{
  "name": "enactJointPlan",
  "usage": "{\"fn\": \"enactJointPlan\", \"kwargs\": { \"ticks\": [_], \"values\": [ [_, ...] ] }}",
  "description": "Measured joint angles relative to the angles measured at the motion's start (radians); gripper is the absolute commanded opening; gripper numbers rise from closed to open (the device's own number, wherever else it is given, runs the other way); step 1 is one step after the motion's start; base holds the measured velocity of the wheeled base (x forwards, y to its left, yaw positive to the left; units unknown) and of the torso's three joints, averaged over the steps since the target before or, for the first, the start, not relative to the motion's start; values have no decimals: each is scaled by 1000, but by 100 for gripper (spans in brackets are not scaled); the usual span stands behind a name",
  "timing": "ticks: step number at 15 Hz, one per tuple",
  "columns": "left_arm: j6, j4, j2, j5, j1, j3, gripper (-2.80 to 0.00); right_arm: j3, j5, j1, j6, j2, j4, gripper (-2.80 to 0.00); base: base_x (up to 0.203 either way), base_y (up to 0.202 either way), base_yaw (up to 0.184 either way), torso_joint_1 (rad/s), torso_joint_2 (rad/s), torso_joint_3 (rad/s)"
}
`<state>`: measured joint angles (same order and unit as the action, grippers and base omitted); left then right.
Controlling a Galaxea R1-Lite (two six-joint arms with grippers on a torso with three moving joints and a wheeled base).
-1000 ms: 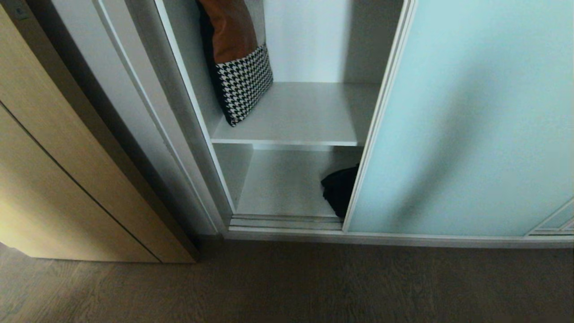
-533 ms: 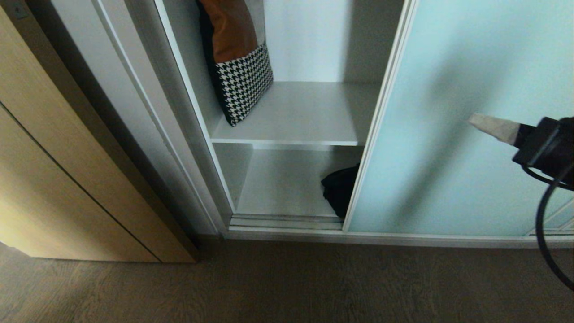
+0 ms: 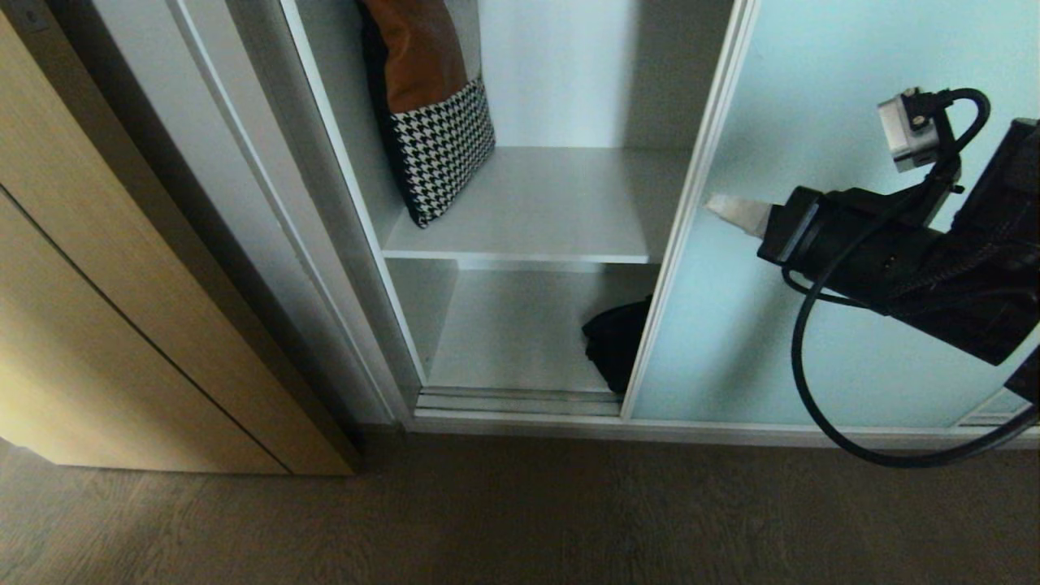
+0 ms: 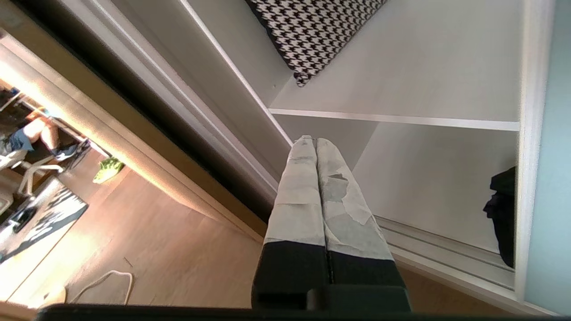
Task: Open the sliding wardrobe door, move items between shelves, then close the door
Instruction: Open the door
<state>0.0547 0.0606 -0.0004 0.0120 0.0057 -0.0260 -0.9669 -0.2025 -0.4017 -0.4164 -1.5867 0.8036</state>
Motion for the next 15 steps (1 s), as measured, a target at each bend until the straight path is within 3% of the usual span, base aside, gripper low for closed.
{"fn": "enactJointPlan", "kwargs": {
  "ticks": [7,15],
  "values": [
    [0,0,0,0,0,0,-280,-146,145,-82,-14,-152,4,-280,0,0,0,0,0,0],
    [0,0,0,0,0,0,-280,-408,361,-89,-1,-360,3,-280,0,0,0,0,0,0]
  ]
}}
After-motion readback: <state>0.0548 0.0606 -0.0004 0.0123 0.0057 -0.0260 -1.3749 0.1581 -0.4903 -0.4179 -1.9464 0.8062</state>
